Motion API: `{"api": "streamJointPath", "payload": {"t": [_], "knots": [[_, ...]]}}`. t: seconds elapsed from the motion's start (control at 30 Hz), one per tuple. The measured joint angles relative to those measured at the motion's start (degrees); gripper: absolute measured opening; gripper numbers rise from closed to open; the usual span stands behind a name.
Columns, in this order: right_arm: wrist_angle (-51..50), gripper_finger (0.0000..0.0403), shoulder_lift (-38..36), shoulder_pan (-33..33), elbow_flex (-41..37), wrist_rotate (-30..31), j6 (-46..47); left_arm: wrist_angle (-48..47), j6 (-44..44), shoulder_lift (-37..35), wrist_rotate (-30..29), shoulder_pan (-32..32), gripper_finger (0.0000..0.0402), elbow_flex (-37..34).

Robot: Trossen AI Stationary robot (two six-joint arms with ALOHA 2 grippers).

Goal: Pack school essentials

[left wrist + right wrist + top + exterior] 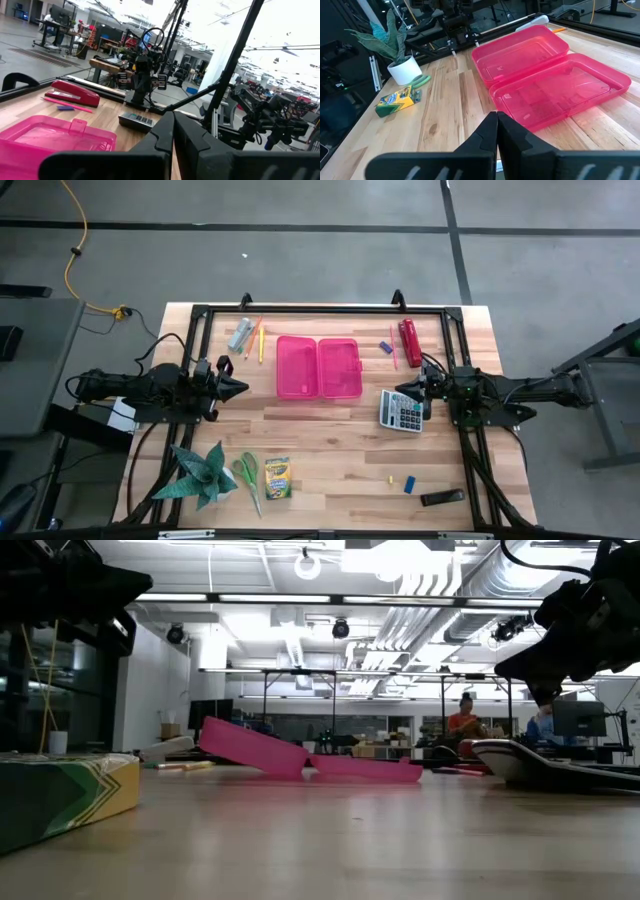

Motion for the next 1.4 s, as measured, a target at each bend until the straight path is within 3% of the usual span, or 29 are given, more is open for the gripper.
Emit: {"api": "streamJointPath", "payload": {"t": [0.6,0.7,0.8,0.93,1.03,1.2,1.4], "knots": [[0.0,0.0000,0.0,0.0,0.0,0.0,0.0,0.0,0.0,0.0,-0.1,0.0,0.0001,0.0],[0.0,0.0000,0.0,0.0,0.0,0.0,0.0,0.4,-1.0,0.2,-5.3,0.0,0.0001,0.0],[0.0,0.0000,0.0,0.0,0.0,0.0,0.0,3.3,-9.9,0.4,-10.6,0.0,0.0001,0.0],[0.0,0.0000,0.0,0.0,0.0,0.0,0.0,6.8,-20.4,0.9,-23.7,0.0,0.0001,0.0],[0.0,0.0000,0.0,0.0,0.0,0.0,0.0,12.9,-23.1,1.4,-29.3,0.0,0.0001,0.0],[0.0,0.0000,0.0,0.0,0.0,0.0,0.0,21.5,-23.5,6.9,-29.4,0.0,0.0000,2.1],[0.0,0.0000,0.0,0.0,0.0,0.0,0.0,13.8,-21.4,22.9,-29.4,0.0,0.0000,14.5]]}}
